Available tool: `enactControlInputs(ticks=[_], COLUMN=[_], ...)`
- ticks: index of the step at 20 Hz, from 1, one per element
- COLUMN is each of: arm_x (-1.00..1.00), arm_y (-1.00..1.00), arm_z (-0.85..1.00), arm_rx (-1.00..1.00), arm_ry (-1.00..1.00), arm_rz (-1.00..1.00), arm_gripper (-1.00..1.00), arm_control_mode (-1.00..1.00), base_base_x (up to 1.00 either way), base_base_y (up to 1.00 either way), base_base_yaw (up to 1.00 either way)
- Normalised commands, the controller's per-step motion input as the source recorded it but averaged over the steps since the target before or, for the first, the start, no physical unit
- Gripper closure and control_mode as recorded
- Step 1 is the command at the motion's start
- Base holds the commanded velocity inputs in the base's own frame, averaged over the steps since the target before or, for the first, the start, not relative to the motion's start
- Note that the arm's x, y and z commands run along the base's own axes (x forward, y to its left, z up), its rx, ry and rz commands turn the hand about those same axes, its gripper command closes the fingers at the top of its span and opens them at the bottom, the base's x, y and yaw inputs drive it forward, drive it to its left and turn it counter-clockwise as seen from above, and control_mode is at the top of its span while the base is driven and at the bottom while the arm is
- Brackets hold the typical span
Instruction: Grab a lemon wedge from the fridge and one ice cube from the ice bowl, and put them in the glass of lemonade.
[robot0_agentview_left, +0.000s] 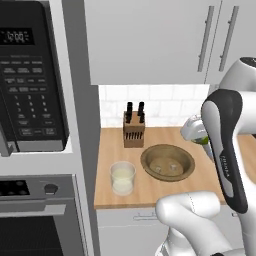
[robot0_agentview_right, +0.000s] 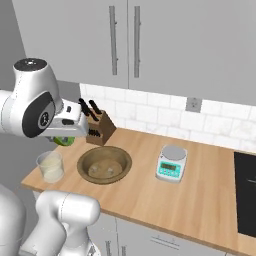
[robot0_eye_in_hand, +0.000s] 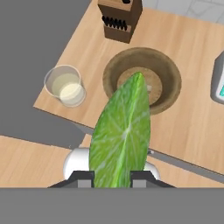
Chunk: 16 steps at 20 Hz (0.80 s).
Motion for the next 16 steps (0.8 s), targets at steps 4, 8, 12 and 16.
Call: enactControlInputs(ticks=[4, 8, 12, 16], arm_x=[0.0, 0.0, 0.2, 0.35], arm_y=[0.0, 0.0, 0.0, 0.15], arm_z=[0.0, 0.0, 0.0, 0.0], arm_rx=[0.0, 0.0, 0.0, 0.0], arm_ry=[0.0, 0.0, 0.0, 0.0], arm_rz=[0.0, 0.0, 0.08, 0.15], arm_gripper=[1.0, 1.0, 1.0, 1.0], arm_control_mode=[1.0, 1.0, -1.0, -1.0], base_base_x=[0.33, 0.1, 0.05, 0.0], base_base_y=[-0.22, -0.07, -0.01, 0.0], base_base_yaw=[0.12, 0.1, 0.03, 0.0])
